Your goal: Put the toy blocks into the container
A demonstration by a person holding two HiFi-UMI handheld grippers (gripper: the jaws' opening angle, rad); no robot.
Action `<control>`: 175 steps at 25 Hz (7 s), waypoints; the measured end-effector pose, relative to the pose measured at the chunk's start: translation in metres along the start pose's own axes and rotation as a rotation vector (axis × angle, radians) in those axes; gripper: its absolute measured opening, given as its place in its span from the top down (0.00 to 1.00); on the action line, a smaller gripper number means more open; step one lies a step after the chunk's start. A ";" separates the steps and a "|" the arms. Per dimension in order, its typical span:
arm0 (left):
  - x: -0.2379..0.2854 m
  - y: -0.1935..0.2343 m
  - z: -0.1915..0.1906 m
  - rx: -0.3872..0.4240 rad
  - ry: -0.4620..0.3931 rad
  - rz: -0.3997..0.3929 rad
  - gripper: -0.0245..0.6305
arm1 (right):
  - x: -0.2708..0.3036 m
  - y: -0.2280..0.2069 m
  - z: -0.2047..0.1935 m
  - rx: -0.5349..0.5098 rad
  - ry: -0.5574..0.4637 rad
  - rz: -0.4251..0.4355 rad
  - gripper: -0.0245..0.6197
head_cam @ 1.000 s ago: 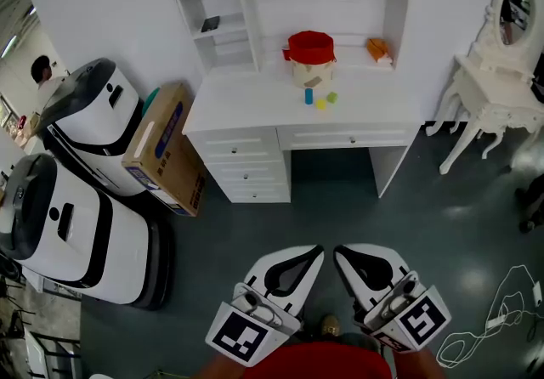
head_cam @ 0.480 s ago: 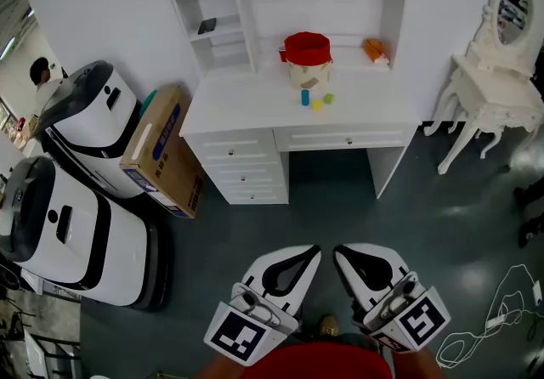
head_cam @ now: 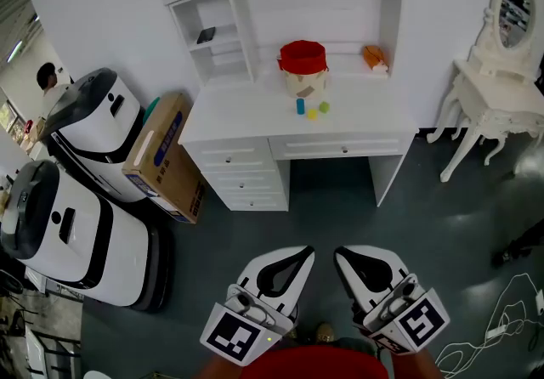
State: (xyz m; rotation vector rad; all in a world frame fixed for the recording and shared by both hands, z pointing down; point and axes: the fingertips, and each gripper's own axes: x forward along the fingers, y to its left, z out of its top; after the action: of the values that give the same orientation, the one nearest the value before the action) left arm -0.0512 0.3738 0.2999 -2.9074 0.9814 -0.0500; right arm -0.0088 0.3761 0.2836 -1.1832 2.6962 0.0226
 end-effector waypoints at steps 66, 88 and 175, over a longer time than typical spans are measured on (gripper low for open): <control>0.334 0.391 -0.078 -0.040 0.056 0.129 0.93 | 0.328 -0.410 -0.113 -0.027 0.225 -0.048 0.91; 0.352 0.445 -0.113 -0.088 0.143 0.141 0.93 | 0.348 -0.489 -0.315 -0.065 0.926 -0.012 0.59; 0.460 0.518 -0.029 0.005 -0.014 0.048 0.73 | 0.346 -0.468 -0.089 0.110 0.202 -0.241 0.96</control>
State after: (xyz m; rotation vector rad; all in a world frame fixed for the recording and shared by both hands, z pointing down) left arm 0.0001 -0.3173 0.2915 -2.8741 1.0470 -0.0290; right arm 0.0888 -0.2022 0.3374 -1.5400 2.6572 -0.2919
